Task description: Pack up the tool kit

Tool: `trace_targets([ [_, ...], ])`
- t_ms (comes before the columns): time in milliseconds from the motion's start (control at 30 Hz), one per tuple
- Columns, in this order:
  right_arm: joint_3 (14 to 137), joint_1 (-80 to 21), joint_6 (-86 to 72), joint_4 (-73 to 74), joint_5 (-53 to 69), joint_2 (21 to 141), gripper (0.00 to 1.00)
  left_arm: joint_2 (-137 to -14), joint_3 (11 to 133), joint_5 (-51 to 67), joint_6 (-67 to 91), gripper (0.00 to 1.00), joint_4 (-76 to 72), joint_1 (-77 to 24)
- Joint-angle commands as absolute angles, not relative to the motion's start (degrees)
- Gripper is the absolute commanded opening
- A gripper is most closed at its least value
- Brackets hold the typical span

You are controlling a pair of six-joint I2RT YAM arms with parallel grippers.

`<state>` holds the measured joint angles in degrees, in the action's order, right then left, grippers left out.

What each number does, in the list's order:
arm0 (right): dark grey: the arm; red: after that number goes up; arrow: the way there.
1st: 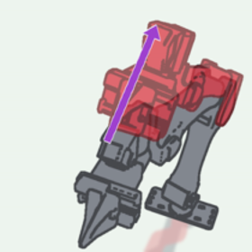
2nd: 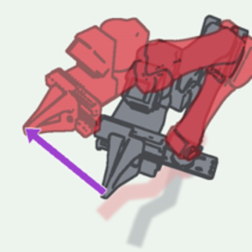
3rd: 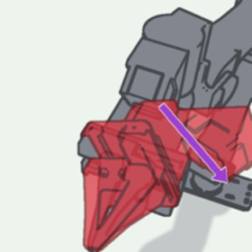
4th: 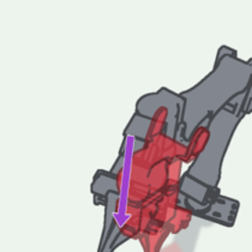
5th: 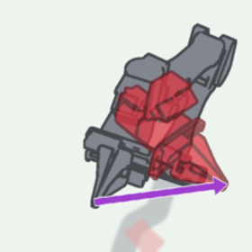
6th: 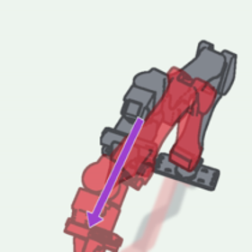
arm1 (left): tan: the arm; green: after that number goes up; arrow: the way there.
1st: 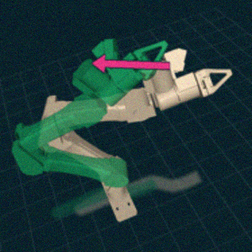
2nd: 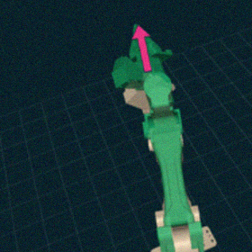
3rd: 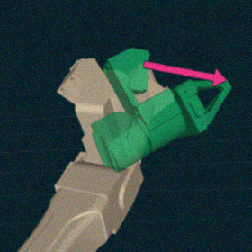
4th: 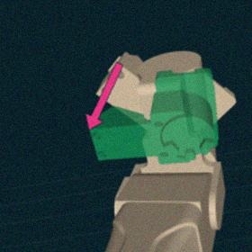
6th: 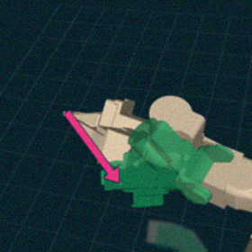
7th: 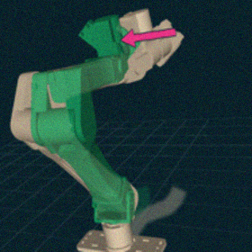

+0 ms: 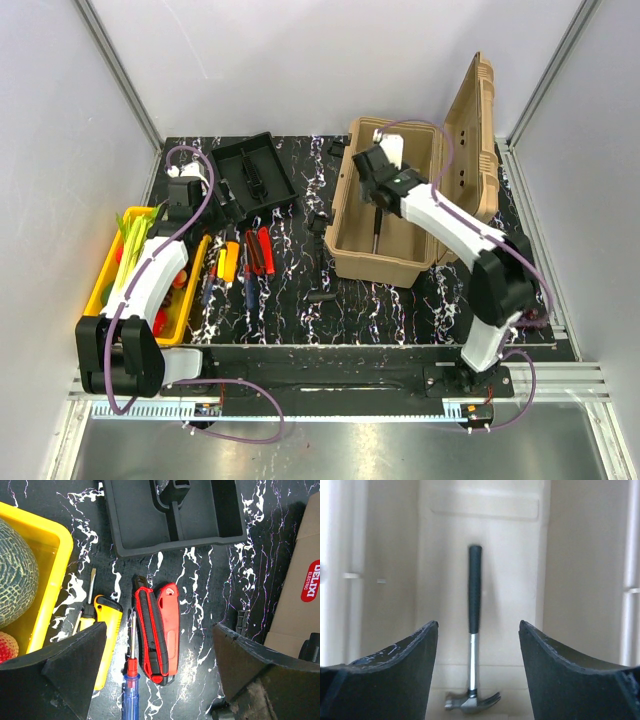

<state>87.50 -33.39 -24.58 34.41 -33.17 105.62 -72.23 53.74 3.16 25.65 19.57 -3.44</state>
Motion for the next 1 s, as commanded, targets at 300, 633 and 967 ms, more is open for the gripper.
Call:
trace_targets([
  [300,94.04,-53.15,-7.90,32.16,-22.05,91.05,0.72,-70.31,53.61,3.96,25.75,0.89,17.23,-3.52],
  [633,94.21,-64.95,-18.53,36.10,-25.13,104.22,0.72,-69.52,53.79,0.36,25.93,0.89,18.72,-3.52],
  [967,88.34,-64.78,-27.50,40.34,-30.59,112.94,0.73,-70.14,54.84,-9.94,28.21,0.91,23.91,-3.51],
])
